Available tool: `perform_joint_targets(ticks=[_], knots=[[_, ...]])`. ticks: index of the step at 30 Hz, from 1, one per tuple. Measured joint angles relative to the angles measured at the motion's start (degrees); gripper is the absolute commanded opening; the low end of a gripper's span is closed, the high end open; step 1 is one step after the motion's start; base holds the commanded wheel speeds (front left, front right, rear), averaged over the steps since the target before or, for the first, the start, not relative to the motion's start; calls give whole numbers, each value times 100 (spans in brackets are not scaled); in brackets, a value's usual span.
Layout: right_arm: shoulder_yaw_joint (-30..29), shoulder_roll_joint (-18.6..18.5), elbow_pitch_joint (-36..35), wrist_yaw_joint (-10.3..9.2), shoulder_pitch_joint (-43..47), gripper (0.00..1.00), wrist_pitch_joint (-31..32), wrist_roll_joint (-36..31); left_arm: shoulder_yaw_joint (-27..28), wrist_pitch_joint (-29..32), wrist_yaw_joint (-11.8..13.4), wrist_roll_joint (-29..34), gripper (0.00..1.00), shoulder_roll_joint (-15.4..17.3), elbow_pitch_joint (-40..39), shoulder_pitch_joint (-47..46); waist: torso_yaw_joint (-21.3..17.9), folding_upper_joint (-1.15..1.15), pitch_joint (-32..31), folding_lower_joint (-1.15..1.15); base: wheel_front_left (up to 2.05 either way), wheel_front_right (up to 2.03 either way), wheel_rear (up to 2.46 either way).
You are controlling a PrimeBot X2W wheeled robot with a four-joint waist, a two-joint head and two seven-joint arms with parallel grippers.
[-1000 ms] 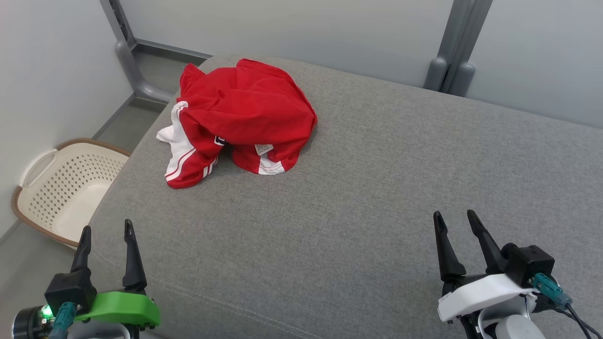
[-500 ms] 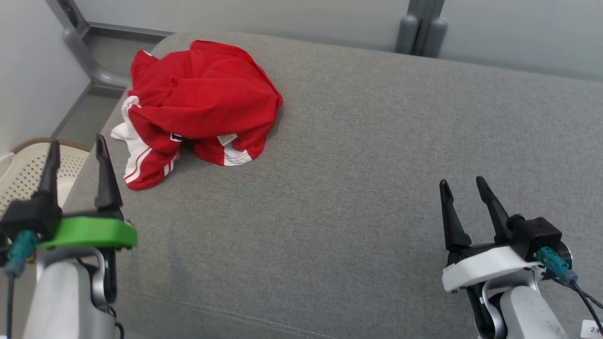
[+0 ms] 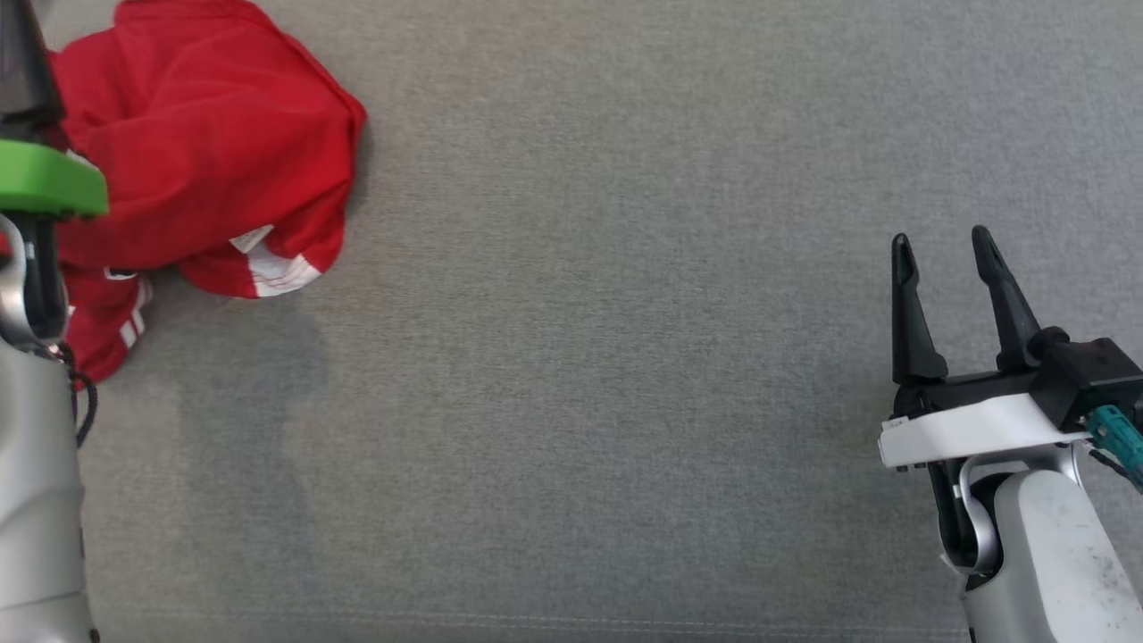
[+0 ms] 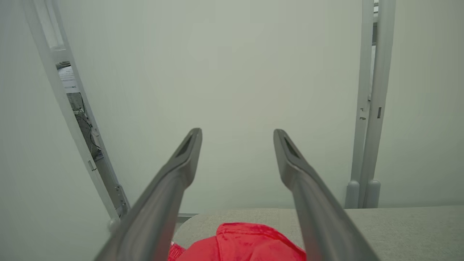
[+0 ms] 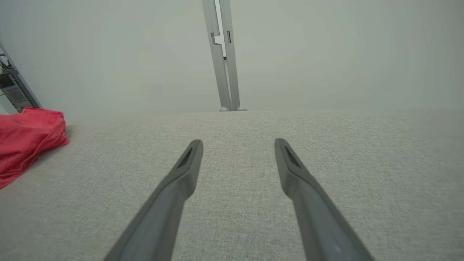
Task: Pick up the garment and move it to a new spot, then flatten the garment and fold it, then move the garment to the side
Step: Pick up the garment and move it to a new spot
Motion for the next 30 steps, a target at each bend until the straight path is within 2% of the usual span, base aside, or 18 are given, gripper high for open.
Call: perform_joint_targets(ticks=[8, 14, 20, 25, 26, 27, 30], knots=[[-83, 5, -179, 0, -92, 100, -25, -37, -136, 636, -109, -369, 100, 419, 945, -722, -556, 0, 621, 1, 0, 0, 0], [-115, 7, -172, 0, -158, 100, -41, -35, -372, 1475, -135, -658, 100, 628, 1726, -849, -854, 0, 940, 0, 0, 0, 0], [-70, 5, -140, 0, -209, 100, -42, -34, -743, 2512, -143, -909, 100, 817, 2305, -859, -962, 0, 1010, 1, 0, 0, 0], [25, 11, -76, 0, -238, 100, -48, -21, -969, 2977, -144, -1248, 100, 895, 2477, -837, -978, 0, 917, 0, 0, 0, 0], [48, 12, -64, 0, -241, 100, -48, -4, -1028, 3044, -144, -1280, 78, 935, 2504, -823, -992, 0, 898, 0, 0, 0, 0], [60, 14, -56, 0, -242, 100, -49, 4, -1058, 3065, -144, -1348, 3, 958, 2507, -799, -1006, 0, 877, 0, 0, 0, 0], [77, 16, -53, 0, -241, 100, -49, 20, -1139, 3034, -144, -1417, 0, 1044, 2532, -749, -1053, 0, 819, 0, 0, 0, 0]])
